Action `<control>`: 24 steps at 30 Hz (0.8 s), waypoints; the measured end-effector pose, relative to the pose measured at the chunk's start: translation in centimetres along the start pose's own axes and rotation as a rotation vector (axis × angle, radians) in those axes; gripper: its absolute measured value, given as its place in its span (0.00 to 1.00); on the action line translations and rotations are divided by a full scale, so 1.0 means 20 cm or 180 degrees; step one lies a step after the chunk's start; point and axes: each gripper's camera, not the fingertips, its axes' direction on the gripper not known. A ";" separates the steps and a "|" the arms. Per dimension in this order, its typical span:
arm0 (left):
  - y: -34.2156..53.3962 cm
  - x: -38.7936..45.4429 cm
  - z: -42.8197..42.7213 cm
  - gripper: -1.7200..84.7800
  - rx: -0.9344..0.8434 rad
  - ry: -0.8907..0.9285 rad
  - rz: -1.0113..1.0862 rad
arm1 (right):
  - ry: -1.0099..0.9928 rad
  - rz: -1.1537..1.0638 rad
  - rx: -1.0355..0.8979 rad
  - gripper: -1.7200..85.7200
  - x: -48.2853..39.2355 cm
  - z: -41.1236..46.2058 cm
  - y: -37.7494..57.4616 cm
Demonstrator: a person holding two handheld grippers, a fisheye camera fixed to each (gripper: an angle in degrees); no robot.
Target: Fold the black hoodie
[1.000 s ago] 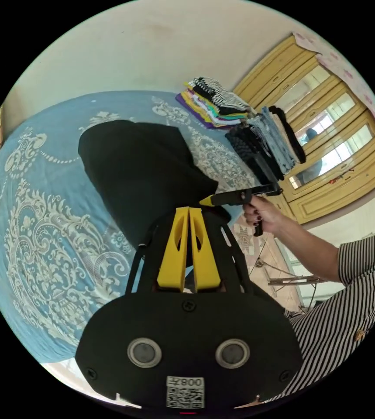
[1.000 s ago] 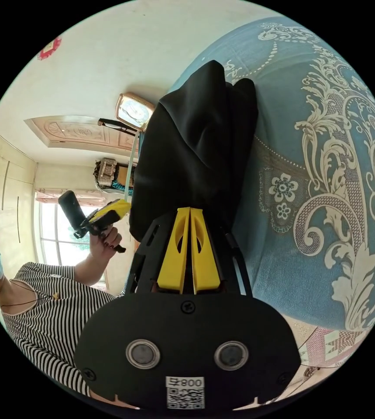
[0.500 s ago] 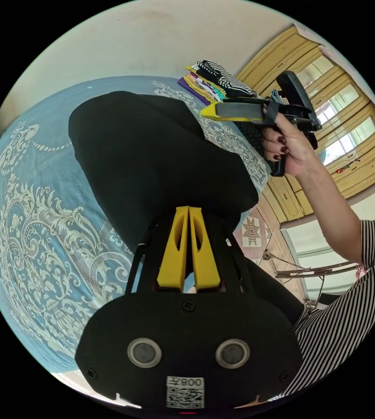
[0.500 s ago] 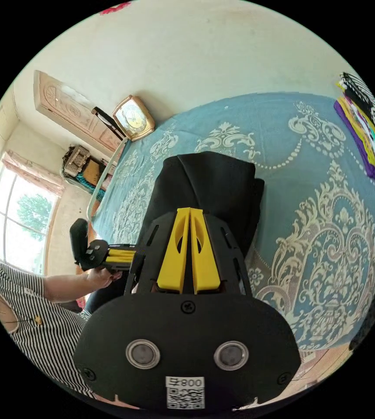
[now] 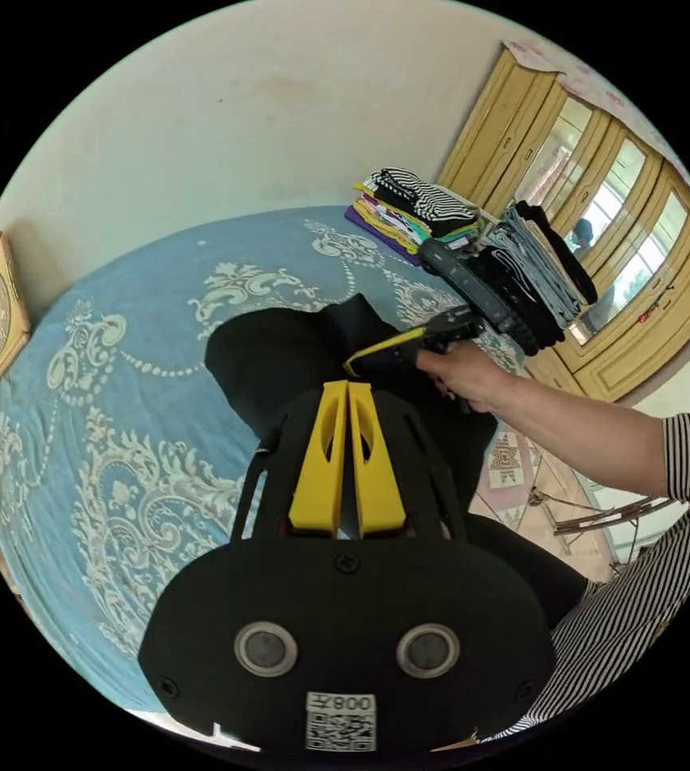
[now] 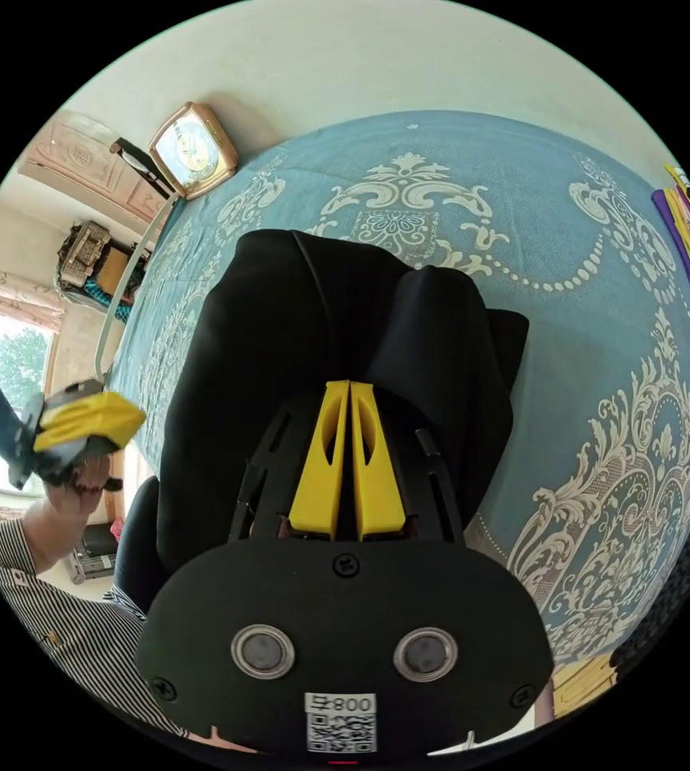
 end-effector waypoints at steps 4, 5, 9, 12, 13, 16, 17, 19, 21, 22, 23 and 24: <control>-0.20 -0.21 0.16 0.02 -0.0414 -0.0574 0.0016 | 0.0180 -0.0064 0.0081 0.02 -0.04 0.03 0.04; -0.22 -0.25 0.26 0.02 -0.0710 -0.0537 0.0057 | 0.0220 -0.0064 0.0109 0.02 -0.04 0.04 0.05; -0.19 -0.27 0.35 0.02 -0.0873 -0.0775 0.0228 | 0.0352 -0.0026 0.0194 0.02 -0.03 0.08 0.08; -0.16 -0.27 0.28 0.02 -0.0846 -0.0992 0.0328 | 0.0409 -0.0071 0.0201 0.02 -0.02 0.07 0.10; -0.15 -0.29 0.21 0.02 -0.0757 -0.0909 0.0203 | 0.0381 -0.0052 0.0206 0.02 0.00 0.06 0.11; -0.02 -0.35 -0.07 0.02 -0.0277 -0.0237 -0.0016 | 0.0148 0.0130 0.0507 0.02 0.10 -0.11 0.20; 0.07 -0.37 -0.17 0.02 -0.0124 0.0180 -0.0142 | 0.0158 0.0142 0.0675 0.02 0.11 -0.21 0.28; 0.21 -0.39 -0.27 0.02 0.0036 0.0607 -0.0335 | 0.0019 0.0099 0.0852 0.02 0.12 -0.35 0.41; 0.34 -0.38 -0.31 0.02 0.0025 0.0648 -0.0437 | -0.0251 -0.0072 0.0924 0.02 0.06 -0.44 0.57; 0.39 -0.37 -0.27 0.02 -0.0190 0.0502 -0.0423 | -0.0282 -0.0120 0.0874 0.02 0.04 -0.43 0.60; 0.43 -0.36 -0.19 0.02 -0.0458 0.0388 -0.0363 | -0.0282 -0.0215 0.0667 0.02 0.01 -0.36 0.64; 0.45 -0.36 -0.16 0.02 -0.0465 0.0322 -0.0307 | -0.0215 -0.0298 0.0365 0.02 -0.02 -0.25 0.65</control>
